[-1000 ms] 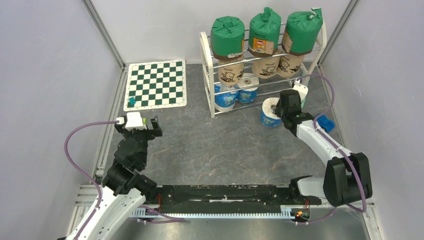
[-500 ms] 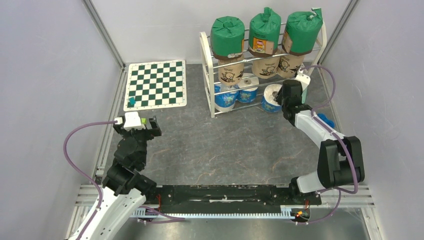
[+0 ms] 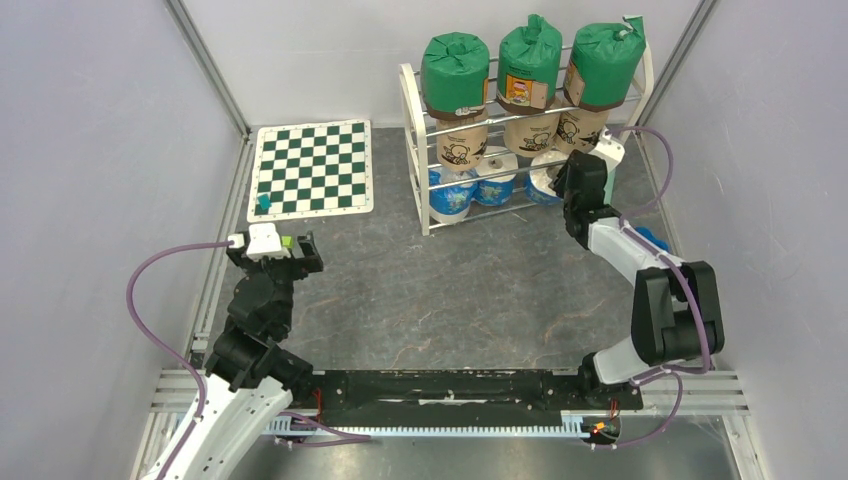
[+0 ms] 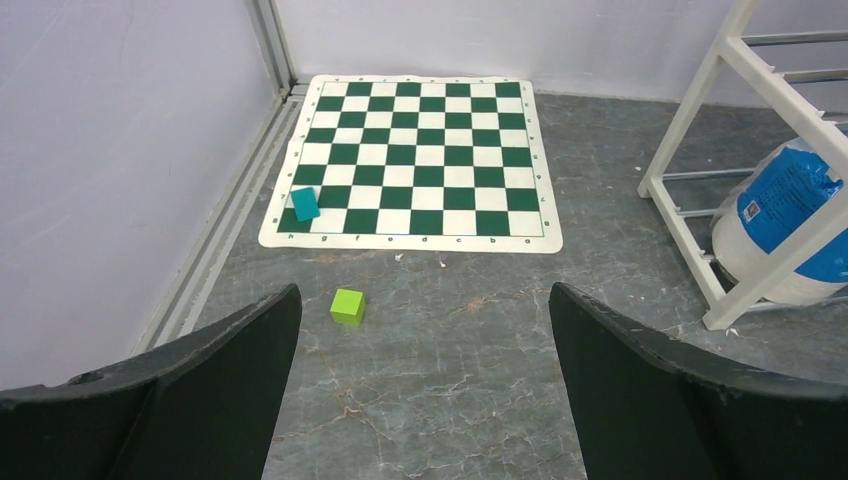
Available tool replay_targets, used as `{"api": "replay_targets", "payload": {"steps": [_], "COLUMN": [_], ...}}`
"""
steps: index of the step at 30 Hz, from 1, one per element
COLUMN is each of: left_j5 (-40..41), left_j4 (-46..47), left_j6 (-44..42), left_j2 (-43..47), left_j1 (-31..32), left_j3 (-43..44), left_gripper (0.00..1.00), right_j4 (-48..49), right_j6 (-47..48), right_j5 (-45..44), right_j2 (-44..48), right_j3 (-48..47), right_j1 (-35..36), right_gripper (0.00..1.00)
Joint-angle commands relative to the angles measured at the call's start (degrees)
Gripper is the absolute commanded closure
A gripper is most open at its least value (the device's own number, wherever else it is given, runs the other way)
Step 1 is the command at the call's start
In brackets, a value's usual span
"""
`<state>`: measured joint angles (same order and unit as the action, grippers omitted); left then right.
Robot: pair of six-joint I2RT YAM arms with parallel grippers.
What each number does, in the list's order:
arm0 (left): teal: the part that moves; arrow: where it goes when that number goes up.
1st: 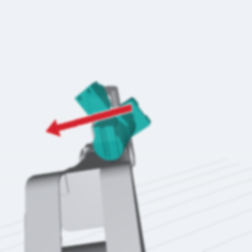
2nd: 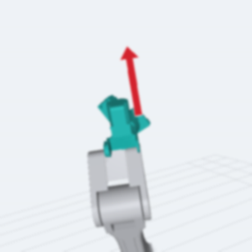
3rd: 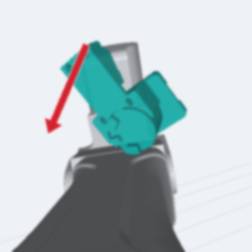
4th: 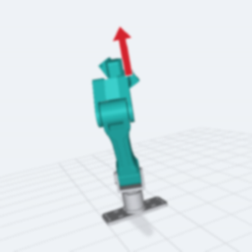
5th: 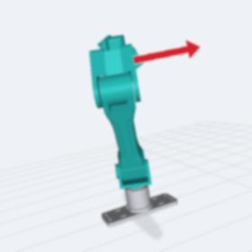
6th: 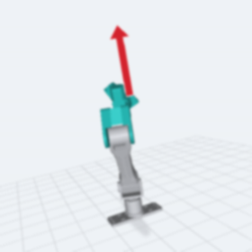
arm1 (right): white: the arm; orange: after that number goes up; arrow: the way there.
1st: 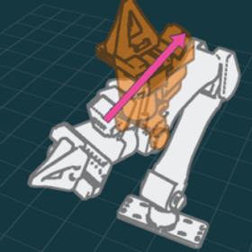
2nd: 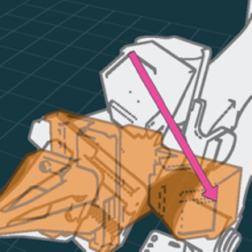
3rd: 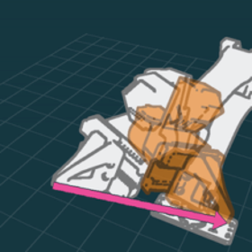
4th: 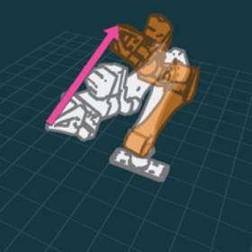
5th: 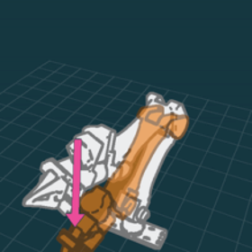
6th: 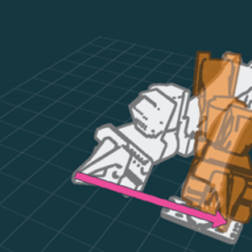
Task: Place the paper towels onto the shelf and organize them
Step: Place the paper towel on the shelf.
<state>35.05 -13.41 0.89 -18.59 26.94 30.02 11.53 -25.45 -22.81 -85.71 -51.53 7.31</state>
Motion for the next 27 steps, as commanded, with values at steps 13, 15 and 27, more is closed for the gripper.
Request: {"api": "replay_targets", "payload": {"steps": [13,15,27], "left_j5": [-2.0,-2.24,-2.26], "left_j4": [1.03,0.93,0.69], "left_j6": [2.37,2.45,2.54], "left_j2": [-0.72,-0.92,-0.73], "left_j1": [-0.94,-1.01,-1.18], "left_j3": [-0.24,-0.16,-0.41], "left_gripper": [0.0,0.0,0.0], "right_j4": [16.02,16.35,18.85], "right_j6": [1.88,2.22,1.54], "right_j5": [-1.34,-1.15,-0.34], "right_j2": [-6.17,-6.81,-8.46], "right_j3": [-1.75,-2.32,-2.74], "right_j1": [-0.46,-0.5,-0.74], "right_gripper": [0.9,0.9,0.89]}}
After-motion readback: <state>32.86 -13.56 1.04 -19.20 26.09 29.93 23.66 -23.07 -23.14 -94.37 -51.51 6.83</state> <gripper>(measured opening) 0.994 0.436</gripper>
